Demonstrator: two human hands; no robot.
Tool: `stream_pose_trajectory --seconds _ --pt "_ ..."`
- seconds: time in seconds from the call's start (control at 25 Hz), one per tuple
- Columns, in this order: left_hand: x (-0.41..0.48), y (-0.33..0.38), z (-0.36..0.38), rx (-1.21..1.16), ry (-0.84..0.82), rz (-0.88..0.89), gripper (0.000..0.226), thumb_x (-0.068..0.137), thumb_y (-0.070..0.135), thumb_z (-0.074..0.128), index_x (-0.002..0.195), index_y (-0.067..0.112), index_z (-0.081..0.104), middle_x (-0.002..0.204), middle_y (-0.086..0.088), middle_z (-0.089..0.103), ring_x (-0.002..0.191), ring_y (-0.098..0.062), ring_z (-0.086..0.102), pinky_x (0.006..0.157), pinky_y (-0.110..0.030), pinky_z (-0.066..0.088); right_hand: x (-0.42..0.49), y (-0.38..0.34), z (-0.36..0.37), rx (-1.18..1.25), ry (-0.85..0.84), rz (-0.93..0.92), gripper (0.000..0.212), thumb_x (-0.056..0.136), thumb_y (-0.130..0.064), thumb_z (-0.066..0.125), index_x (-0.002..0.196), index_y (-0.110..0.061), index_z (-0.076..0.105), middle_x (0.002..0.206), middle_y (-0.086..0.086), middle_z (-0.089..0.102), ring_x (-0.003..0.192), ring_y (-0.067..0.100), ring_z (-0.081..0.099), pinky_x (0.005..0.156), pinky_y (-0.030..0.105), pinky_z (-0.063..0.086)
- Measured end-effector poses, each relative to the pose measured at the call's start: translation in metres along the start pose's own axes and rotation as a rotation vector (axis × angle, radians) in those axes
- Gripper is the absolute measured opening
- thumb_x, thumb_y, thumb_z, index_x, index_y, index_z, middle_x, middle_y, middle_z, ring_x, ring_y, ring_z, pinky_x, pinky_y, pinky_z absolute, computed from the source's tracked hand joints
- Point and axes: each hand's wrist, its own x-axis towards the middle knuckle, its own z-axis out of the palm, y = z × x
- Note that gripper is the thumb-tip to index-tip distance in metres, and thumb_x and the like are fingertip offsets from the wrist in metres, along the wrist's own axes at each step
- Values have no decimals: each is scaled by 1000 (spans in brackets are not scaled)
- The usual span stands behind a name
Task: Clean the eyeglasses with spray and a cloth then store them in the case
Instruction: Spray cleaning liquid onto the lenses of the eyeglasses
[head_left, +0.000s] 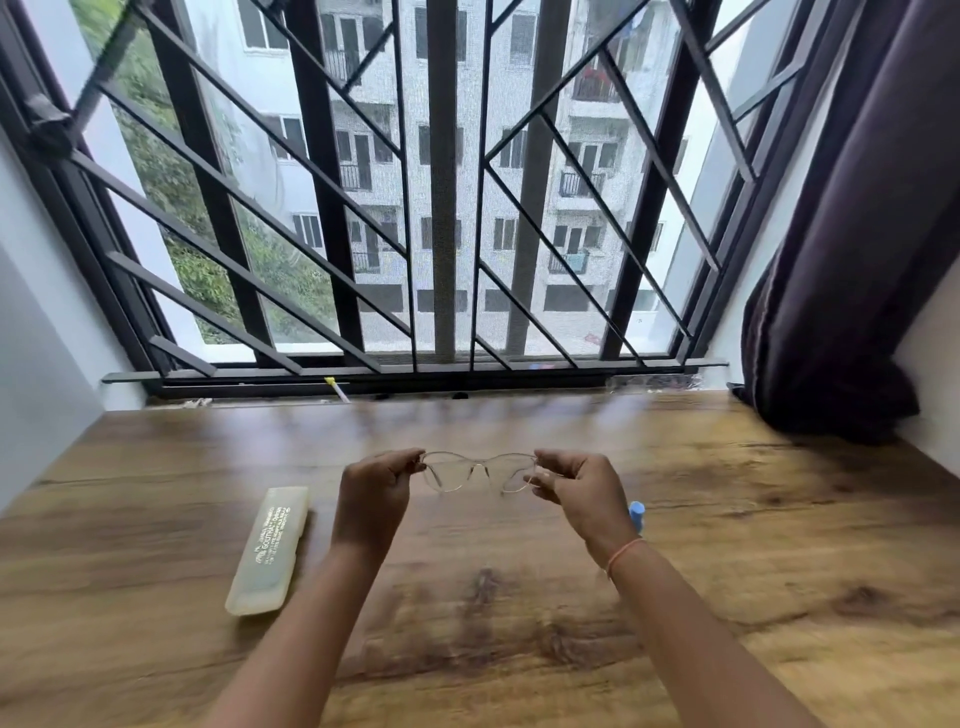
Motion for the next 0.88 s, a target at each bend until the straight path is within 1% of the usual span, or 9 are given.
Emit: stream_pose_trajectory --seconds 0.12,0.24,0.32,0.4,0.48,0.6,0.72,0.8,0.88 --pt "0 3 1 -18 43 -15 10 65 2 68 72 4 75 68 -8 73 71 -12 64 64 -13 42 -6 -2 -6 -155 60 -119 42 81 2 62 123 -3 57 118 12 64 97 19 65 86 35 55" --pt "-3 4 2 -14 56 -18 9 65 4 67 69 5 74 65 -7 72 62 -15 65 59 -16 43 -29 -5 -28 -265 479 -567 37 83 -1 61 119 -6 60 103 3 69 86 18 68 76 30 56" --pt "-4 3 1 -7 56 -22 9 66 5 66 70 5 74 65 -7 73 61 -19 67 59 -20 45 -41 11 -43 -260 660 -687 47 83 -10 58 128 -4 50 115 8 63 98 19 60 89 31 48" --pt "-4 2 2 -4 56 -27 9 66 6 66 71 4 74 66 -7 73 61 -20 68 60 -21 45 -46 42 -49 -313 673 -597 70 76 -20 60 139 -8 32 129 15 52 113 27 51 100 40 40" --pt "-4 2 3 -11 58 -34 9 66 5 66 71 4 74 66 -7 73 61 -20 68 60 -20 45 -47 67 -50 -340 599 -500 88 69 -17 66 144 -15 19 135 17 46 123 29 45 105 43 36" --pt "-4 3 3 3 55 -23 9 65 3 67 70 5 74 66 -7 73 60 -20 68 59 -18 44 -44 82 -47 -345 450 -414 105 65 2 76 145 -20 13 131 16 49 119 21 48 102 25 34" --pt "-4 4 3 -5 48 -36 10 65 4 66 71 4 74 66 -8 73 60 -21 68 60 -20 45 -41 84 -43 -340 456 -366 97 68 9 73 143 -15 17 119 17 56 103 12 52 90 13 32" --pt "-4 5 3 -16 35 -47 10 66 4 65 71 4 74 66 -7 73 60 -21 69 60 -21 46 -40 84 -41 -317 451 -340 88 73 9 69 143 -14 20 115 18 59 101 21 56 88 14 35" --pt "-4 6 3 -7 29 -39 10 66 3 65 70 5 74 66 -6 73 60 -20 69 60 -22 47 -40 88 -39 -304 434 -312 82 78 7 65 143 -16 21 117 17 61 102 19 55 90 22 39"
